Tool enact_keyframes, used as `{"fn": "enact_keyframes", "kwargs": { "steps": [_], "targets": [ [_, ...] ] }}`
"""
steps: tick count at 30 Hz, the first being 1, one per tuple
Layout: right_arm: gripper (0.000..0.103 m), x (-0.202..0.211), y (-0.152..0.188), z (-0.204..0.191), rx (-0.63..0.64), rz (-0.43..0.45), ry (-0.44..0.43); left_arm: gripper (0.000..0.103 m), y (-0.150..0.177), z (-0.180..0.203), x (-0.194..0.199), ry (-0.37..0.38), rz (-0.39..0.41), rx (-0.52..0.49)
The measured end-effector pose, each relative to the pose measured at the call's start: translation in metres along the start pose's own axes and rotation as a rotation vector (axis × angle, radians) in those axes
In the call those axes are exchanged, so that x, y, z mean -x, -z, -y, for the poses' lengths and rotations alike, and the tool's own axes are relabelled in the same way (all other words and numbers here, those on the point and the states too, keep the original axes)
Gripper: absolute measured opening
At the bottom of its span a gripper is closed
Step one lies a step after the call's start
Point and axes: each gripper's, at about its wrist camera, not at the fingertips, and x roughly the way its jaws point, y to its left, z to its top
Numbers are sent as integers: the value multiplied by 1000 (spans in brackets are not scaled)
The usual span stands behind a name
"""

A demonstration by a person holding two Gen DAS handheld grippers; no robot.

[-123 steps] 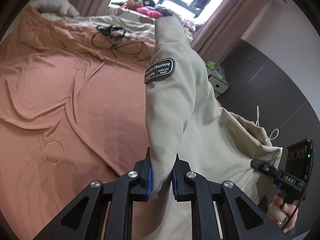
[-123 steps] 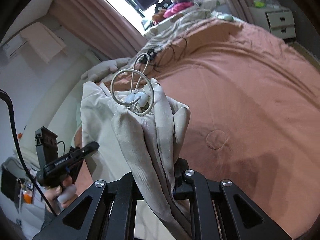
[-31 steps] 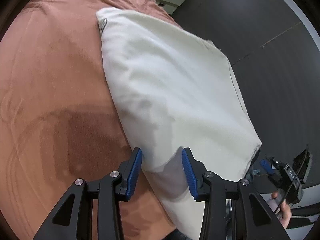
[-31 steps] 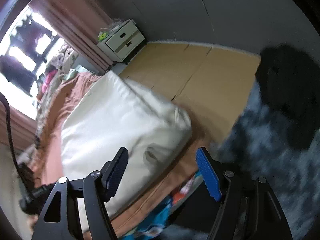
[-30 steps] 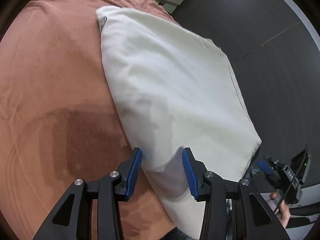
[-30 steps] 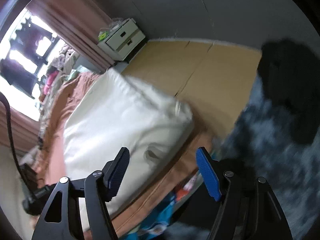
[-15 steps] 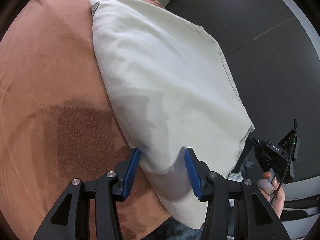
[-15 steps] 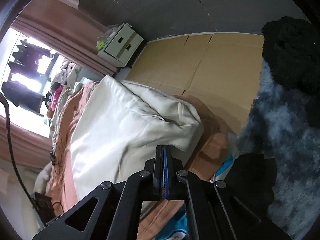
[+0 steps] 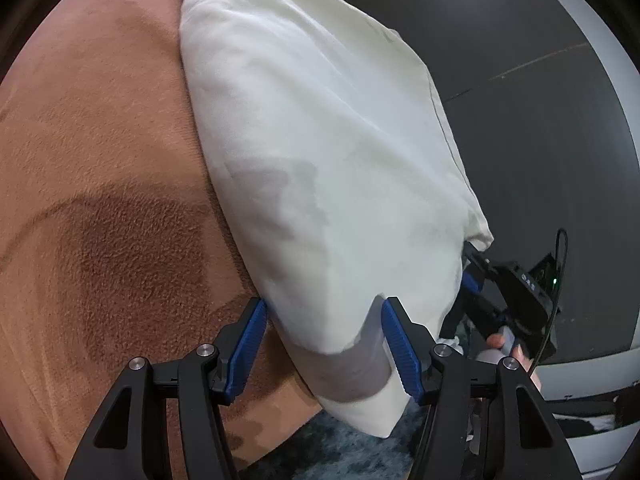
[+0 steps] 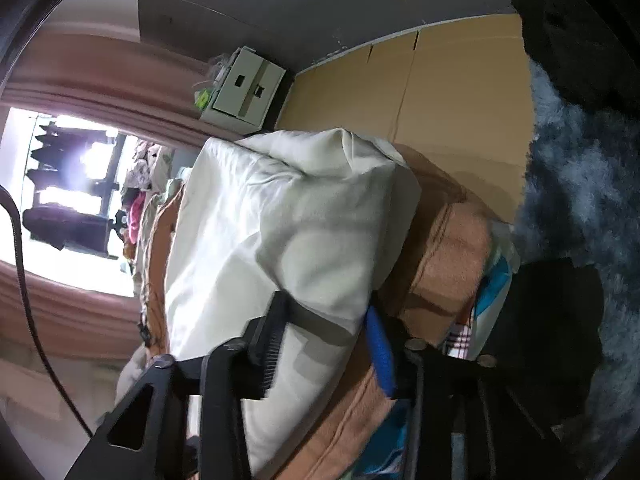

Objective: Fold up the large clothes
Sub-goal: 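Carry the bundle with both tools and lower it onto the duvet corner, then open both tools and release the folded jacket on the duvet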

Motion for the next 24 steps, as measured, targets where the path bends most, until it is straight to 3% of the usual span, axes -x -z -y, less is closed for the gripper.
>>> {"fn": "enact_keyframes", "kwargs": {
  "steps": [3,8,12,15,17,19,21,23,24],
  "targets": [
    [22,0,-4,-2,2,15,41,56,-1,7,-4,2,-3,-17],
    [22,3,-7,-12,50,26,95,56,3,15,-4,-20,-3,-22],
    [30,16,-5,-28,100,30,163,56,11,14,9,-46,23,-53],
    [45,30,3,-42,146,18,175,56,10,11,37,-63,74,-62],
    [50,42,11,-54,179,19,191,56,11,11,52,-79,97,-73],
    [62,55,18,-65,207,27,194,56,14,11,73,-97,128,-90],
    [65,68,25,-76,233,49,202,57,17,12,91,-104,153,-100],
    [68,83,33,-89,259,69,214,63,21,9,112,-108,176,-104],
    [75,90,37,-95,268,77,216,68,24,8,122,-110,189,-104]
  ]
}}
